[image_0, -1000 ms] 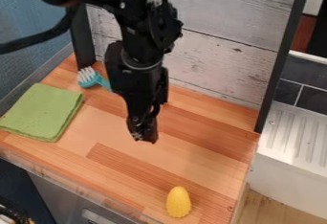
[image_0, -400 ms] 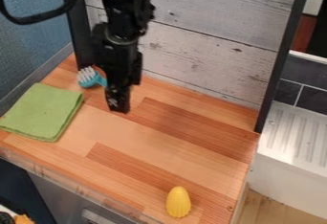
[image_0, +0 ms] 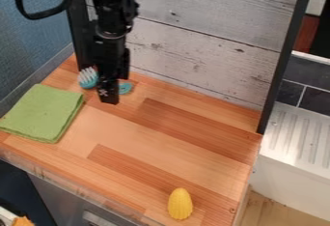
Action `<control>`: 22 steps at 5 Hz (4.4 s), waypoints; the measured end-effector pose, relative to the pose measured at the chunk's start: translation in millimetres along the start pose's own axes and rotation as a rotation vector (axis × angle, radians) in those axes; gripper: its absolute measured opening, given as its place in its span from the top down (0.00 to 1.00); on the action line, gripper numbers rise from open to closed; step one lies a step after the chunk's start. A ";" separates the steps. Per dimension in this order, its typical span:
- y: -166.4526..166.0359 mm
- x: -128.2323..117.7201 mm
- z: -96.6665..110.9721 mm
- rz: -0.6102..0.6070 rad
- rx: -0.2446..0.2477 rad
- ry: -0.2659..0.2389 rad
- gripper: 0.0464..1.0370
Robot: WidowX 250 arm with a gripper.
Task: Move the brash to the middle lower side of the table
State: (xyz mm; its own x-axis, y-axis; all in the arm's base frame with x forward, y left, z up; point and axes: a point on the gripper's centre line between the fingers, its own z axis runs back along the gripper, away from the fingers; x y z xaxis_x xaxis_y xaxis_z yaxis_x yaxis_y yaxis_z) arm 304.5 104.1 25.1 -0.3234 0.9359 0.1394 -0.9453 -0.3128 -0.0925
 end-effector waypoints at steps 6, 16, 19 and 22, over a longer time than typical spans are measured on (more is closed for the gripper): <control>-46.8 40.6 -59.7 0.046 -0.003 -0.021 0.04; 39.4 -1.8 72.2 0.009 -0.190 0.024 0.73; 89.0 -9.2 21.5 -0.034 -0.105 0.052 0.73; 102.9 -30.3 -26.5 -0.034 -0.036 0.074 0.73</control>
State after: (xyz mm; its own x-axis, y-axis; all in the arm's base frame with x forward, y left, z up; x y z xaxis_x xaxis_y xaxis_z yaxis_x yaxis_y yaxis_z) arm 218.1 47.8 -14.8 -0.2860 0.9557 0.0698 -0.9530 -0.2760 -0.1247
